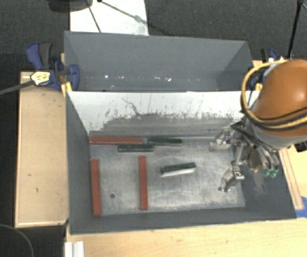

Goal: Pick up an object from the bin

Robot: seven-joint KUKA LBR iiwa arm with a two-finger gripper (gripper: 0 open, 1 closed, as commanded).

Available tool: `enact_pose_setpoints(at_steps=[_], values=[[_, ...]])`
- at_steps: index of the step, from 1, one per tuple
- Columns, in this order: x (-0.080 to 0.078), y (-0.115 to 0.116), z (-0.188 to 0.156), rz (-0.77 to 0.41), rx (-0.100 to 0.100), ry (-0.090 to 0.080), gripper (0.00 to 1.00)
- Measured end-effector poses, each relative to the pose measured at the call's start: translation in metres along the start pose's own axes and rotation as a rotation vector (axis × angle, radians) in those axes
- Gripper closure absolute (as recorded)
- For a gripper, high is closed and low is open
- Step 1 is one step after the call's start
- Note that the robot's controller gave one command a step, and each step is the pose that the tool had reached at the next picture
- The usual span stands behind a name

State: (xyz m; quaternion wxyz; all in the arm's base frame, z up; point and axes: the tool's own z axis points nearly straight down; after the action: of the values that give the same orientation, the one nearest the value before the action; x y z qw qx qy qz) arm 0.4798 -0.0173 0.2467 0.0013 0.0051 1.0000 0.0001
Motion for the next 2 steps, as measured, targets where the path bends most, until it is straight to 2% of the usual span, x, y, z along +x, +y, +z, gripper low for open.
enact_pose_setpoints(at_steps=[1,2], values=[[-0.021,0.035,0.080,-0.044,0.000,-0.006,0.00],[-0.043,0.098,0.085,-0.190,-0.003,-0.002,0.00]])
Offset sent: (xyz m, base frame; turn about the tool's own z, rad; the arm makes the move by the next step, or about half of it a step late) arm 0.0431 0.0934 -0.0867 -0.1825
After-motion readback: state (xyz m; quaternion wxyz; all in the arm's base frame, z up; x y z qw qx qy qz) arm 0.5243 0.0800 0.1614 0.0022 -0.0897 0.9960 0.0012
